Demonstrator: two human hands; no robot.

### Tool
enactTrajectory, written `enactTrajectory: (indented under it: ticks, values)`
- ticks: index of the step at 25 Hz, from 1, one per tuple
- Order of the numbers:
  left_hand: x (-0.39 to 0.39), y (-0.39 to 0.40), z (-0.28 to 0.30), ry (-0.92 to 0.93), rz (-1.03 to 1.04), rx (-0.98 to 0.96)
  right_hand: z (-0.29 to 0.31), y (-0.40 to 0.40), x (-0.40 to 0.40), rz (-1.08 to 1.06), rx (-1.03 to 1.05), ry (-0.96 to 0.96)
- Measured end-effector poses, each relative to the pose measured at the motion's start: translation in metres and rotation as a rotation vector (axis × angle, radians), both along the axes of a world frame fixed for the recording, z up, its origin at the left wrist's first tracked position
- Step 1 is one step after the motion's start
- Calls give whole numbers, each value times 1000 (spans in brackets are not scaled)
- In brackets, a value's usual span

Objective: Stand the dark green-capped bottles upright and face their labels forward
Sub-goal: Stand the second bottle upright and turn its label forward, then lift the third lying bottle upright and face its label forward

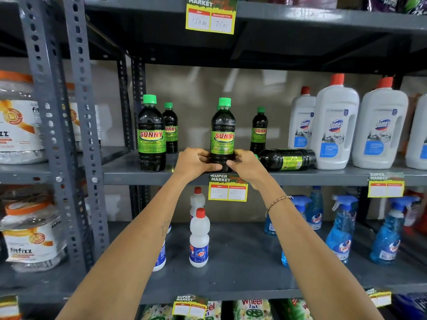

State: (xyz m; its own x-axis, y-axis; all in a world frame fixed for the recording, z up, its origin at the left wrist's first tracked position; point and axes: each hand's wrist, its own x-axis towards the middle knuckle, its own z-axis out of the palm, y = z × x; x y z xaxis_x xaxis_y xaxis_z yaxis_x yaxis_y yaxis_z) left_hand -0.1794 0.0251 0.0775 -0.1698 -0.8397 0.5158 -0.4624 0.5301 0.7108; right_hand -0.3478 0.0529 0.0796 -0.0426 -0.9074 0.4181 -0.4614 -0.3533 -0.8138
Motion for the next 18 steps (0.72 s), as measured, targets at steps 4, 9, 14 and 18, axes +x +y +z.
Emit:
enactTrajectory:
  ticks: [4, 9, 14, 18]
  values:
    - [0, -2, -1, -7, 2, -21, 0, 0, -2, 4, 17, 0]
    - [-1, 1, -5, -19, -13, -82, 0, 1, -2, 0, 31, 8]
    - [1, 0, -7, -5, -31, -101, -1, 5, -3, 17, 16, 2]
    - [3, -1, -8, 1, -52, -81, -1, 7, -2, 6, 19, 5]
